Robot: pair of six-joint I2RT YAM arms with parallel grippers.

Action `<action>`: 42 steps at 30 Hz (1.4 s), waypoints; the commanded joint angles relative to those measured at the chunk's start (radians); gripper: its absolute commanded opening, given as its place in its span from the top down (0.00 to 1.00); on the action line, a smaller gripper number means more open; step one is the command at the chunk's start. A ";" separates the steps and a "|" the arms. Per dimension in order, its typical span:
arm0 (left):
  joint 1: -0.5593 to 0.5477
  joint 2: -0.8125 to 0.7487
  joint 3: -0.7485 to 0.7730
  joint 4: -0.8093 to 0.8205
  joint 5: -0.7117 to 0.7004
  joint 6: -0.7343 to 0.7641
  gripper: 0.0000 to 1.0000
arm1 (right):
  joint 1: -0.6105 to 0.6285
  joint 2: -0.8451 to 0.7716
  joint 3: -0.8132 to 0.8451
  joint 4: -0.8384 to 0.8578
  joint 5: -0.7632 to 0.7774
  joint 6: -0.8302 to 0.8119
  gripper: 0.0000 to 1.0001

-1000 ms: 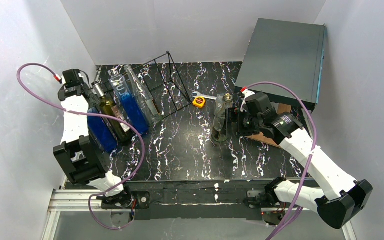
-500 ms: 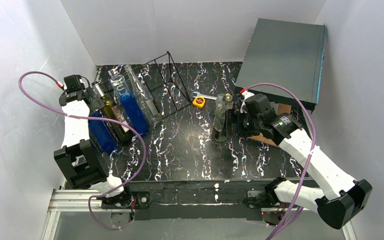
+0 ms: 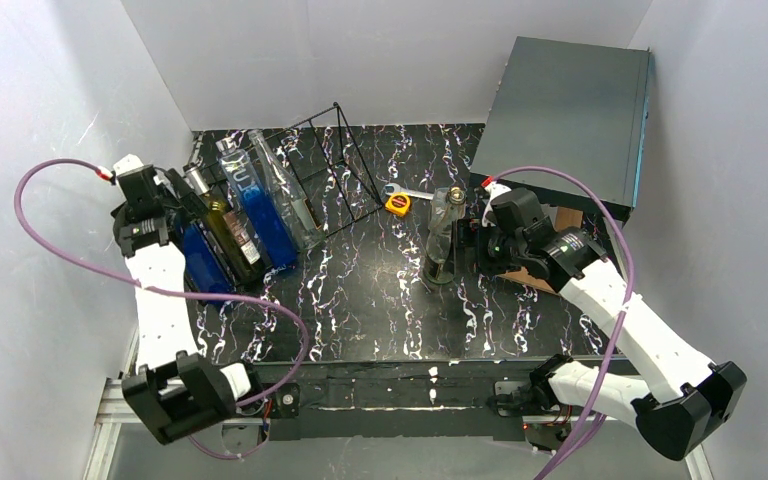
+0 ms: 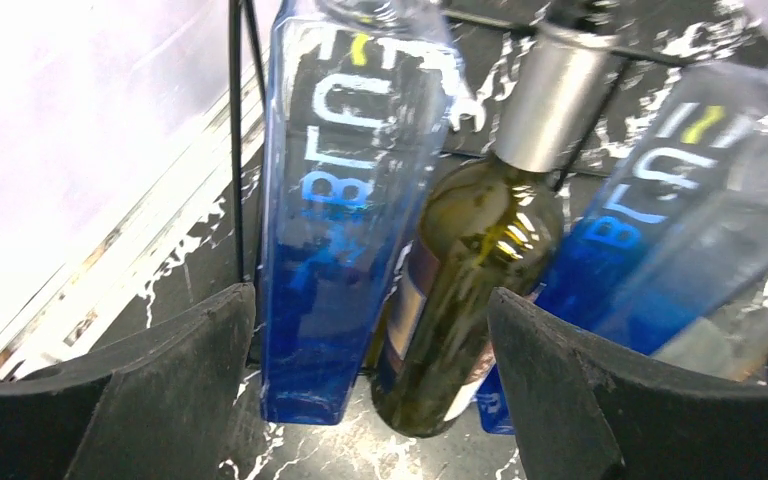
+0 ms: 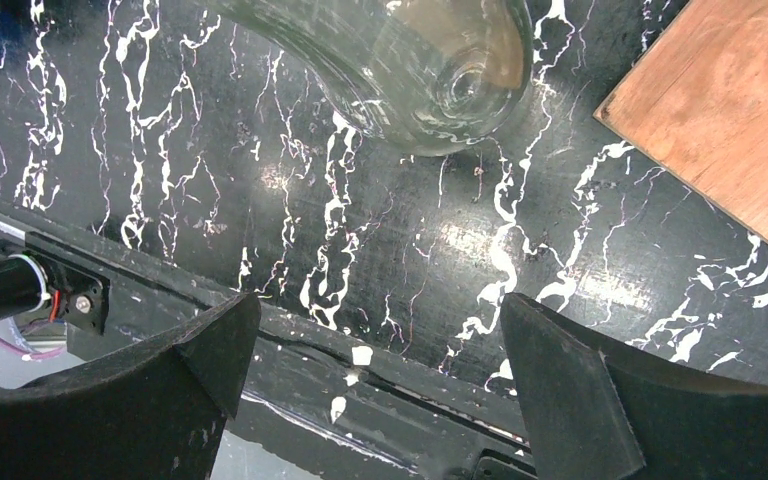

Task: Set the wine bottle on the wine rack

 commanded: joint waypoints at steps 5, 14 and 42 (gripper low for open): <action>-0.041 -0.147 -0.097 0.186 0.222 -0.024 0.17 | 0.006 -0.041 0.042 -0.008 0.045 -0.012 0.00; -0.343 -0.256 -0.182 0.340 0.341 0.032 0.13 | 0.006 -0.072 0.052 -0.015 0.089 -0.018 0.00; -1.122 -0.276 -0.294 0.554 0.238 0.015 0.11 | 0.006 -0.325 0.081 0.087 0.545 -0.250 0.00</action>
